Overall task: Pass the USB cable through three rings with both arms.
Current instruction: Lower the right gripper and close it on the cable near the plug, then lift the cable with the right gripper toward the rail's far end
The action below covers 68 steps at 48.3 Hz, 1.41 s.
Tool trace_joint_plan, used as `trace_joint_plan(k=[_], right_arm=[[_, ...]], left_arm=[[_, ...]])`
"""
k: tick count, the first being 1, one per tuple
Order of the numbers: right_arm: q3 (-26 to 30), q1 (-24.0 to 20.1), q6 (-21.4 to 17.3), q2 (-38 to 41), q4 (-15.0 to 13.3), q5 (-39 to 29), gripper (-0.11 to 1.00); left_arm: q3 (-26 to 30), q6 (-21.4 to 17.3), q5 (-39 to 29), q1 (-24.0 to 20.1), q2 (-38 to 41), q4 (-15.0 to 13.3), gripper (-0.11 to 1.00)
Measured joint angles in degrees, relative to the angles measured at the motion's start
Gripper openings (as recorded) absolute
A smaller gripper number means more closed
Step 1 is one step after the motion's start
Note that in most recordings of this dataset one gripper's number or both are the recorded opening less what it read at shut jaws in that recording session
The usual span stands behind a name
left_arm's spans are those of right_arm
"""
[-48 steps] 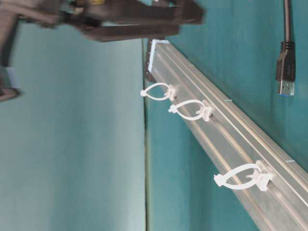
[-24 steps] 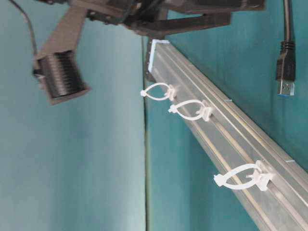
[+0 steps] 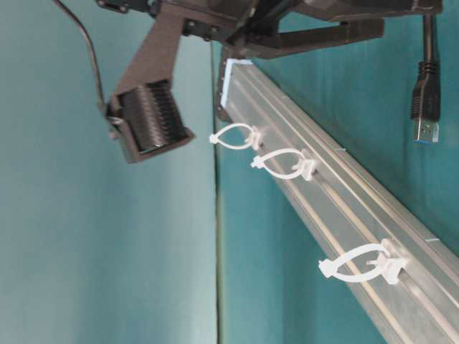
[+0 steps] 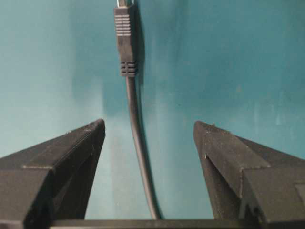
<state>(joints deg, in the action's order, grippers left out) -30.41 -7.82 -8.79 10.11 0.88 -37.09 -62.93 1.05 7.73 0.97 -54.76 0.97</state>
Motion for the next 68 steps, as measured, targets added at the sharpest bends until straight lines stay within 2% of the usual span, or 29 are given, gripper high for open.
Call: trace_joint_plan(k=[13, 23, 29, 37, 40, 68], right_arm=[[0.09, -0.53, 0.09, 1.41, 0.00, 0.18, 0.76], [0.26, -0.62, 0.09, 1.58, -0.09, 0.26, 0.63], [0.35, -1.05, 0.09, 1.67, 0.00, 0.35, 0.49], [0.44, -1.32, 0.09, 1.85, 0.00, -0.70, 0.17], [0.44, -1.49, 0.09, 1.85, 0.09, -1.41, 0.08], [1.14, -1.49, 0.97, 2.11, 0.09, -3.34, 0.08]], left_arm=[[-0.09, 0.00, 0.00, 0.00, 0.00, 0.00, -0.01], [0.00, 0.00, 0.00, -0.09, -0.09, 0.00, -0.01], [0.00, 0.00, 0.00, -0.09, -0.09, 0.00, -0.01], [0.00, 0.00, 0.09, -0.35, -0.18, 0.00, -0.01], [0.00, 0.00, 0.09, -0.44, -0.26, 0.00, -0.01], [0.00, 0.00, 0.18, -0.44, -0.53, 0.00, -0.01]])
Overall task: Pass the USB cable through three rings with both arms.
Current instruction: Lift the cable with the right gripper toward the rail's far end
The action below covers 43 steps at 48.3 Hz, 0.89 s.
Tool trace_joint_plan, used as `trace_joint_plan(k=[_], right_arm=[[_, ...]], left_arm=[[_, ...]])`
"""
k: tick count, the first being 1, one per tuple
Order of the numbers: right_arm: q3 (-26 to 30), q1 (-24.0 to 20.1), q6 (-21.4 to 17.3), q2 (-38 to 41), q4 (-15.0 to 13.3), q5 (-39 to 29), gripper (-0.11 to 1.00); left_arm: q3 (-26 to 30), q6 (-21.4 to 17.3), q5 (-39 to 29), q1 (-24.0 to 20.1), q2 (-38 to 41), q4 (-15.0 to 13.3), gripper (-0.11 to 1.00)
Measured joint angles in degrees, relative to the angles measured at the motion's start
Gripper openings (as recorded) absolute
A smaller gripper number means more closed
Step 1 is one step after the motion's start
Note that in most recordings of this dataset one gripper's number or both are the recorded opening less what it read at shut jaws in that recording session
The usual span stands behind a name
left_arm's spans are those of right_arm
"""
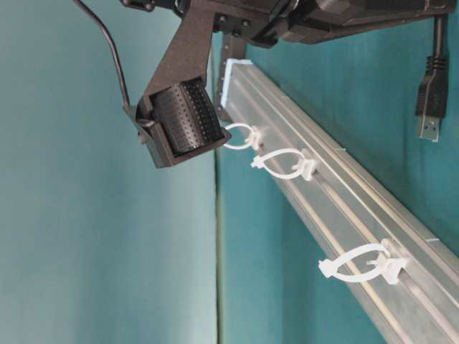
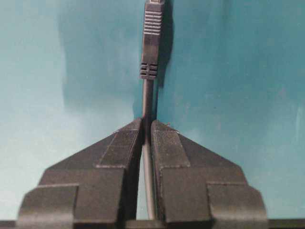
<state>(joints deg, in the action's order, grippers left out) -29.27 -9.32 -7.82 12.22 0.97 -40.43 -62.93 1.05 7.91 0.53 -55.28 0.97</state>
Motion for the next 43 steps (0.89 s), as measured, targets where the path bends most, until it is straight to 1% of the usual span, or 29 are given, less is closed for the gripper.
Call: trace_joint_plan(k=[7, 12, 15, 22, 25, 34, 43], right_arm=[[0.88, 0.44, 4.57, -0.09, -0.09, -5.01, 0.08], [1.85, 1.14, 9.05, -0.88, -0.09, -10.46, 0.08], [2.90, 1.85, 11.60, -2.11, -0.09, -13.71, 0.08], [5.27, 3.87, 15.56, -5.36, -0.26, -18.90, 0.08], [6.33, 4.83, 17.14, -6.59, -0.79, -20.65, 0.08], [9.67, 8.44, 23.91, -9.49, -4.31, -26.98, 0.08], [12.83, 11.25, 31.11, -10.81, -6.33, -31.90, 0.08]], left_arm=[[0.00, 0.00, 0.09, 0.00, 0.00, 0.00, -0.01], [0.00, 0.00, 0.00, -0.09, -0.09, 0.00, -0.01], [0.00, 0.00, 0.09, 0.00, -0.09, 0.00, -0.01], [0.00, 0.00, 0.09, -0.09, -0.26, 0.00, -0.01], [0.00, 0.00, 0.00, -0.09, -0.26, 0.00, -0.01], [0.00, 0.09, 0.00, 0.00, -0.53, 0.00, -0.01], [0.00, 0.53, 0.09, -0.09, -1.49, 0.00, -0.01]])
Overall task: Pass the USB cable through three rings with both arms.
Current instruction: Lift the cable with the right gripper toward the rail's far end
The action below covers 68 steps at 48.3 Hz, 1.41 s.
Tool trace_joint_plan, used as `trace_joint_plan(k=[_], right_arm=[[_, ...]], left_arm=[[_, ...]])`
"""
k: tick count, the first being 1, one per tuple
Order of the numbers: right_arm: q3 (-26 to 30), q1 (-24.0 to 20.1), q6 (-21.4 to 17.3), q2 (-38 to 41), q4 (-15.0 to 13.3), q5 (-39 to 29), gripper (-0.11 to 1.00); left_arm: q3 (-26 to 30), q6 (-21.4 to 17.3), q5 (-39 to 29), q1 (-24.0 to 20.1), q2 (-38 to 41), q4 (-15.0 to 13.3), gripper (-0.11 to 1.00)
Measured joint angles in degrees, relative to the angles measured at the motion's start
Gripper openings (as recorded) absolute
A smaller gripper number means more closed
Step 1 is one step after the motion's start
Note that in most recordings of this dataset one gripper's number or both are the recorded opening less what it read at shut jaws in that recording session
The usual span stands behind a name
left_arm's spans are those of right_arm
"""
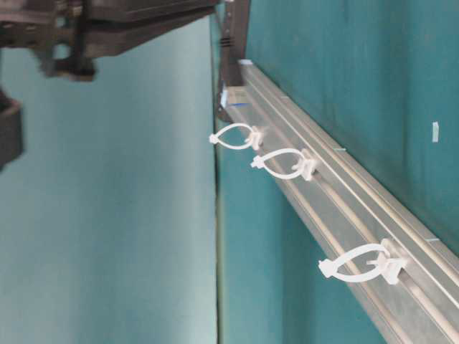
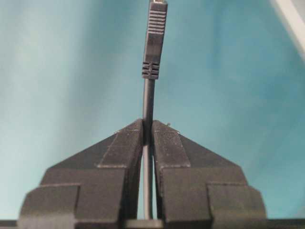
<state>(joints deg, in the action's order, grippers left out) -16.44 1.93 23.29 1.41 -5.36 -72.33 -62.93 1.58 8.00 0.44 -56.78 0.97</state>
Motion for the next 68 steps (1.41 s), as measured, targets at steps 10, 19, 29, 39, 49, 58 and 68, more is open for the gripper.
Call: trace_joint_plan(k=[10, 19, 29, 39, 49, 58, 68], right_arm=[[1.32, 3.69, 7.56, -0.97, -3.08, -2.64, 0.08], [1.58, 7.73, 10.28, -1.67, -4.22, -1.14, 0.08], [1.58, 12.39, 13.62, -2.46, -4.39, 2.46, 0.08], [1.41, 18.46, 22.41, -4.22, -4.39, 5.89, 0.08], [1.67, 28.04, 32.70, -4.39, -4.22, 8.96, 0.08], [3.25, 34.19, 41.40, -2.99, -3.96, 14.33, 0.08], [3.60, 35.95, 49.57, -0.62, -3.52, 14.50, 0.08]], left_arm=[[0.00, 0.97, 0.00, -0.35, -1.14, 0.00, -0.01], [0.00, 4.04, 0.00, -0.35, -1.49, 0.00, -0.01], [0.09, 8.35, -0.26, -0.35, -1.49, 0.00, 0.07], [2.81, 8.00, -6.24, -1.49, -4.39, 0.00, 0.21], [6.42, 8.26, -14.33, -3.52, -7.38, 0.09, 0.21], [8.35, 8.53, -15.38, -3.60, -7.21, 0.09, 0.21], [9.23, 11.60, -15.38, -4.48, -3.43, 0.00, 0.23]])
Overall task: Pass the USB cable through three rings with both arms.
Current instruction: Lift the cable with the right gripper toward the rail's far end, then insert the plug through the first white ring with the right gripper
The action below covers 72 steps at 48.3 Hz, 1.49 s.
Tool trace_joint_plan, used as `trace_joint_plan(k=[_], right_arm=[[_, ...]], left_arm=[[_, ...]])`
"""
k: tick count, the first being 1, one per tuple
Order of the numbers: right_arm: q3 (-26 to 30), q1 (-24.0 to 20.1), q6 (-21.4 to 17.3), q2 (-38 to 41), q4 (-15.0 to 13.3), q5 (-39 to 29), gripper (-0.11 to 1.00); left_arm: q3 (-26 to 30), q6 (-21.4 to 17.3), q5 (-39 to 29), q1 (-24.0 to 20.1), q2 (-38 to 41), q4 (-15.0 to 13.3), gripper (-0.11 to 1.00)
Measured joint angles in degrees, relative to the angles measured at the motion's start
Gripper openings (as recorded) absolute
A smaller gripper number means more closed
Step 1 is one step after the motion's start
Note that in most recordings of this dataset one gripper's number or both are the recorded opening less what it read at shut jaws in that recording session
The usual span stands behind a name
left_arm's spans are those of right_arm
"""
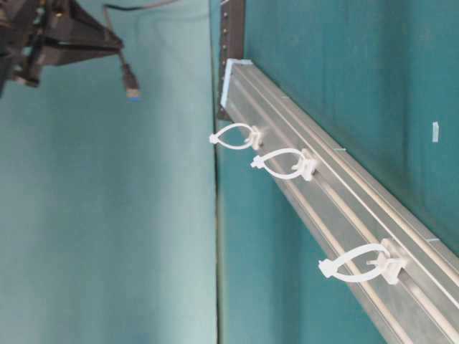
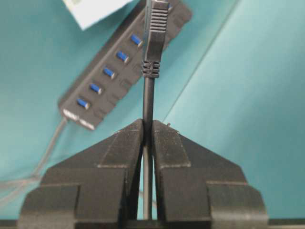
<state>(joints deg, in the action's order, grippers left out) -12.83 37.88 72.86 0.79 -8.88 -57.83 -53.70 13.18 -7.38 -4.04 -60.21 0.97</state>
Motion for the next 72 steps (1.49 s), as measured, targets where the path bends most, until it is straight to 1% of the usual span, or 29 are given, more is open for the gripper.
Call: trace_joint_plan(k=[5, 11, 15, 21, 25, 27, 34, 43, 48, 58, 67, 72], right_arm=[[-0.18, 0.09, 1.58, 0.26, 0.88, 0.18, 0.08], [-0.79, 0.09, 3.87, 0.88, 1.14, 0.79, 0.08], [-1.32, -0.09, 5.19, 1.32, 1.32, 1.76, 0.08], [-2.37, -0.53, 7.21, 2.29, 1.58, 3.78, 0.08], [-3.43, -0.79, 8.00, 3.16, 2.37, 5.62, 0.08], [-3.69, -0.88, 8.17, 3.69, 2.81, 6.24, 0.08], [-4.22, -1.05, 8.96, 4.66, 3.52, 7.38, 0.08], [-4.22, -1.14, 9.14, 5.19, 3.52, 7.65, 0.08], [-4.31, -1.32, 9.23, 5.98, 3.52, 8.26, 0.08], [-4.22, -2.20, 10.02, 7.47, 3.52, 10.11, 0.08], [-4.39, -3.08, 10.20, 8.09, 3.60, 10.46, 0.08], [-4.83, -3.78, 10.20, 8.17, 3.69, 11.25, 0.08]], left_arm=[[0.35, 1.93, -0.26, 0.00, 0.70, 0.00, 0.27], [0.44, 1.76, -0.35, -0.09, 0.70, 0.18, 0.36], [0.44, 1.41, -0.35, -0.26, 0.79, 0.35, 0.47], [0.44, 0.35, -1.58, -0.62, 1.14, 0.53, 0.67], [0.44, 0.09, -3.25, -0.62, 2.02, 0.53, 0.77], [0.44, 0.00, -3.87, -0.62, 2.64, 0.35, 0.81], [0.44, -1.23, -4.75, -0.62, 5.63, 0.53, 0.80], [0.44, -6.42, -4.66, -0.70, 9.67, 0.62, 0.80], [0.44, -7.73, -4.39, -0.79, 12.74, 0.70, 0.80], [0.88, -8.00, -3.60, -1.93, 18.28, 0.70, 0.80], [1.14, -7.91, -0.35, -2.72, 19.42, 0.70, 0.80], [1.14, -7.82, 0.26, -2.72, 19.60, 0.70, 0.80]])
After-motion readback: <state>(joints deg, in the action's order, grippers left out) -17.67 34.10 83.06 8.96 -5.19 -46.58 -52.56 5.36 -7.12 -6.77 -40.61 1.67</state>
